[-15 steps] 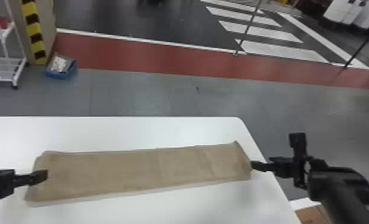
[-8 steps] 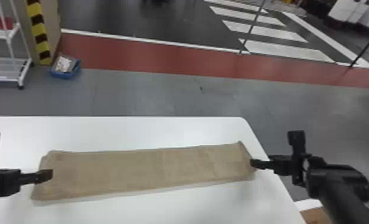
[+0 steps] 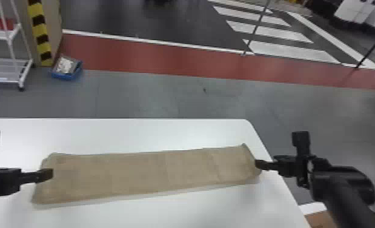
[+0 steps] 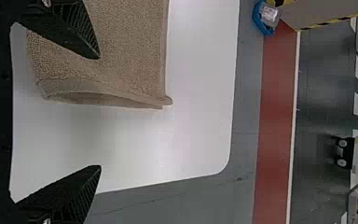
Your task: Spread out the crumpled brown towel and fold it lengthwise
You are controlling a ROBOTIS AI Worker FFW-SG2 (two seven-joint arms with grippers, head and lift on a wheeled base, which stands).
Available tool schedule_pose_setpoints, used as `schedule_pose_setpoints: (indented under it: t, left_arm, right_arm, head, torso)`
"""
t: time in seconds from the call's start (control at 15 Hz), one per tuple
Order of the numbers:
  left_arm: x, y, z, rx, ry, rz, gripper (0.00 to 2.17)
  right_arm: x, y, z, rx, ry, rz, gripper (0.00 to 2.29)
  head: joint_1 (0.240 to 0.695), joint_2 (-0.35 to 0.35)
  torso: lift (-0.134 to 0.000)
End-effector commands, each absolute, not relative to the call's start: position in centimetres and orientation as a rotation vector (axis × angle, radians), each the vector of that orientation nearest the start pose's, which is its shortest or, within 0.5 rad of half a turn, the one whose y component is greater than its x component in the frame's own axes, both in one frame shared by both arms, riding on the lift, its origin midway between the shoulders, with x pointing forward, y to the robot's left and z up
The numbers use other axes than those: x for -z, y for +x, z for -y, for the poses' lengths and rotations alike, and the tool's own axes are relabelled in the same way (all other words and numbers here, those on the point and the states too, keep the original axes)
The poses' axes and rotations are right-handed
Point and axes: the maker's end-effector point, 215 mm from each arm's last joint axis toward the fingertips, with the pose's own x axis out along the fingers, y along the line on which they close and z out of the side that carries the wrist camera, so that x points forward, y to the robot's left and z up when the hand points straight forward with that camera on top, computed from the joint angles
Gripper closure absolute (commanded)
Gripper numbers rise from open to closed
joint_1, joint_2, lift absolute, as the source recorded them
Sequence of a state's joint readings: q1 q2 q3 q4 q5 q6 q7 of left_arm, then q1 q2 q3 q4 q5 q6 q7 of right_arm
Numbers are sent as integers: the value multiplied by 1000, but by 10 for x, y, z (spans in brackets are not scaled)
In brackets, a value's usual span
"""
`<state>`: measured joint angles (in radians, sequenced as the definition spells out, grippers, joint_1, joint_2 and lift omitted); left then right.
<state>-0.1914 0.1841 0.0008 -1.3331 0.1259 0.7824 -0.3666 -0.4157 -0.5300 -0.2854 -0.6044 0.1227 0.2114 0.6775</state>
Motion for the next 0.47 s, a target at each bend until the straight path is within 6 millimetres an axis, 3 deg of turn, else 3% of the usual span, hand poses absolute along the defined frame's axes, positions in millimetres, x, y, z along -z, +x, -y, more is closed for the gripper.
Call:
schedule_pose_setpoints:
  t: [0.0,0.4]
  left_arm:
    - [549,547,-241,288,-116,-821,66]
    - [551,551,-237,294,-100,-835,66]
  right_arm:
    - [532,522,573,-79,-46,-742,43]
    - [529,523,576,-70,-51,-726,90]
  head:
    - [695,-327]
    - [695,-327]
  torso:
    - [0]
    - [0]
